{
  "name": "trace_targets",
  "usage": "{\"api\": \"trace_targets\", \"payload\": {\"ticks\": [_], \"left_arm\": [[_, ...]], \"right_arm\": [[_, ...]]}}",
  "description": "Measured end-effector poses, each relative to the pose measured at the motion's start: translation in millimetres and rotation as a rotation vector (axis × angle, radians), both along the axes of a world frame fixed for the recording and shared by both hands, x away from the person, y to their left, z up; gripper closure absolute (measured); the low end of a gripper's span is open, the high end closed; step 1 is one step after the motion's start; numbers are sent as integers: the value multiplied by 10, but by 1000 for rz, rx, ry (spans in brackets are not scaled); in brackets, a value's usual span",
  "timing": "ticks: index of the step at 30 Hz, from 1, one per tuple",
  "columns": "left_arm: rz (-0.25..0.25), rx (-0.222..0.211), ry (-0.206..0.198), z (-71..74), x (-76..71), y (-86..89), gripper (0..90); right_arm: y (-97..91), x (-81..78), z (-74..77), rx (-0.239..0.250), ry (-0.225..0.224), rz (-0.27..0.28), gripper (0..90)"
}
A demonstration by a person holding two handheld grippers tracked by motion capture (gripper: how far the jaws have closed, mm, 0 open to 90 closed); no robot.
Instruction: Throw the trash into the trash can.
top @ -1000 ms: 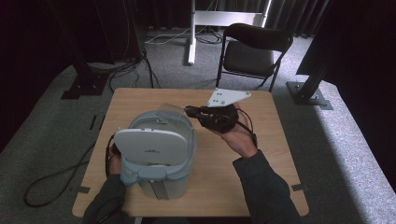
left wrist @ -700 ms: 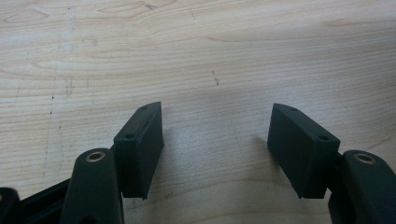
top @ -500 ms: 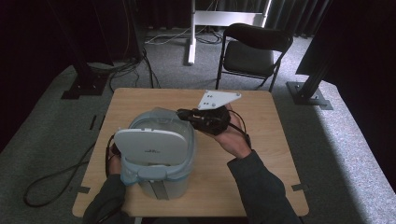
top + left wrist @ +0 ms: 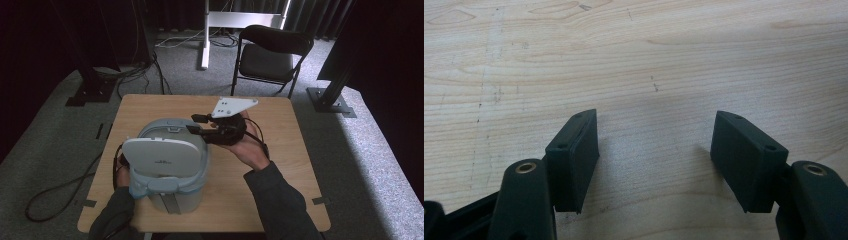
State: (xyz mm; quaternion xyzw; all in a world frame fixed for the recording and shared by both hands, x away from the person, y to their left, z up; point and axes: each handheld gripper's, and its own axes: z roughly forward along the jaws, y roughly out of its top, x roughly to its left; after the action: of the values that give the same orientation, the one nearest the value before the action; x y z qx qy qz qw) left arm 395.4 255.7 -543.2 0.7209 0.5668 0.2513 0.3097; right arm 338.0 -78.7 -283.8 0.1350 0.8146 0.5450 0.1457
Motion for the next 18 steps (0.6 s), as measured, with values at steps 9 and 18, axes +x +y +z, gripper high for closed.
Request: {"api": "trace_targets", "payload": {"ticks": [9, 18], "left_arm": [[0, 0, 0, 0, 0, 0, 360], [0, 0, 0, 0, 0, 0, 360]], "right_arm": [[-116, -8, -4, 24, 10, -14, 575], [-153, 2, -29, 19, 18, -21, 564]]}}
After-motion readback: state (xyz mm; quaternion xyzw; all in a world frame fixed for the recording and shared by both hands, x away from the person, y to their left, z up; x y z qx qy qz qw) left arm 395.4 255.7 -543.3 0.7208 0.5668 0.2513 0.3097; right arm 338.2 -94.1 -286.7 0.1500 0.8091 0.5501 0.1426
